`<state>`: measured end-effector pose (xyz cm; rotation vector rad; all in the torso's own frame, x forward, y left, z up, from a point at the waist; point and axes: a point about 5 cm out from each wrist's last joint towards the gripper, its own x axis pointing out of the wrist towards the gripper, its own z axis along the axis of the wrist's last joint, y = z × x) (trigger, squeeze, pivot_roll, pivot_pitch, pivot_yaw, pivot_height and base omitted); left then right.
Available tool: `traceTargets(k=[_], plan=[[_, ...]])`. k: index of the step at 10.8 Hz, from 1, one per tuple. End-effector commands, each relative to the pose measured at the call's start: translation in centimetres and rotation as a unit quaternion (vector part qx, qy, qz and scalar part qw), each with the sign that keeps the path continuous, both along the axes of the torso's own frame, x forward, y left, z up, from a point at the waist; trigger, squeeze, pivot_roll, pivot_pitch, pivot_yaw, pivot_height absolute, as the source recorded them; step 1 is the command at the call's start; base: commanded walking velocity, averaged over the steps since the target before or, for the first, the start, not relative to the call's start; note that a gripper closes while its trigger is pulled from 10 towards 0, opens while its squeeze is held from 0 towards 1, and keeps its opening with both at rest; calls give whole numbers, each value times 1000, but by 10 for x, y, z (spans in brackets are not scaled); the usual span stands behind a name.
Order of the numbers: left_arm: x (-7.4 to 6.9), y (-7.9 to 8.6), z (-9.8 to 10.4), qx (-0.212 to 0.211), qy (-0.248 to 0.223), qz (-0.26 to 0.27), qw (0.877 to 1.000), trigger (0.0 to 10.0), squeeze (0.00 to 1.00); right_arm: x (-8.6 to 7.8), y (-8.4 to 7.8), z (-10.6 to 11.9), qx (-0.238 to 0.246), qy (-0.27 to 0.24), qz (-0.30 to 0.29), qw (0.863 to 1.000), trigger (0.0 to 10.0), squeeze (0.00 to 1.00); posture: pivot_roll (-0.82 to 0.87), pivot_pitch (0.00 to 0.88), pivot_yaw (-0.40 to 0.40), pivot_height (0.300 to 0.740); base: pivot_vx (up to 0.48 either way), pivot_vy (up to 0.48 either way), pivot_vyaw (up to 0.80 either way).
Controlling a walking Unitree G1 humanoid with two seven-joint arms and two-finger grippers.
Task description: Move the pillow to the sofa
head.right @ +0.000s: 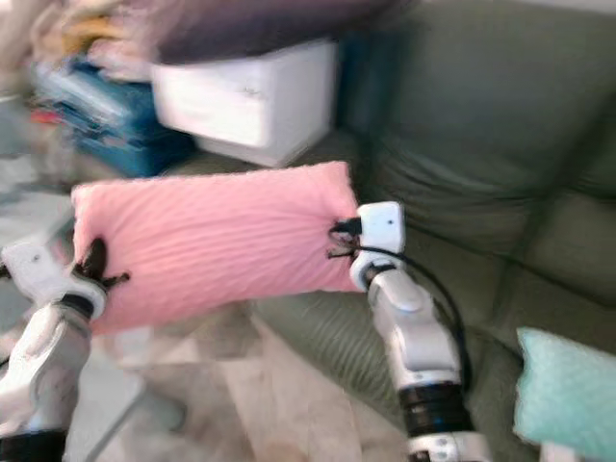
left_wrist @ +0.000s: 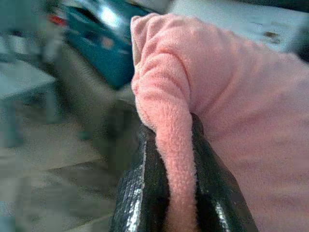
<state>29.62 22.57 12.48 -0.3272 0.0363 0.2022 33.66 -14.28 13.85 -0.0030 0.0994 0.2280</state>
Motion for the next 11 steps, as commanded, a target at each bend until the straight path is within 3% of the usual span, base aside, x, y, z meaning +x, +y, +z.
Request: traceTargets(k=[1,11], plan=[[-7,21,0,11,3,40,999,10000,0,2,-4,7,5,-13,-19,1000,10000,0,-262,11,87,740,0,0,-800],[-1,15,-4,28,30,22,999,10000,0,3,-4,7,6,-9,-23,1000,10000,0,-262,12,91,740,0,0,-800]])
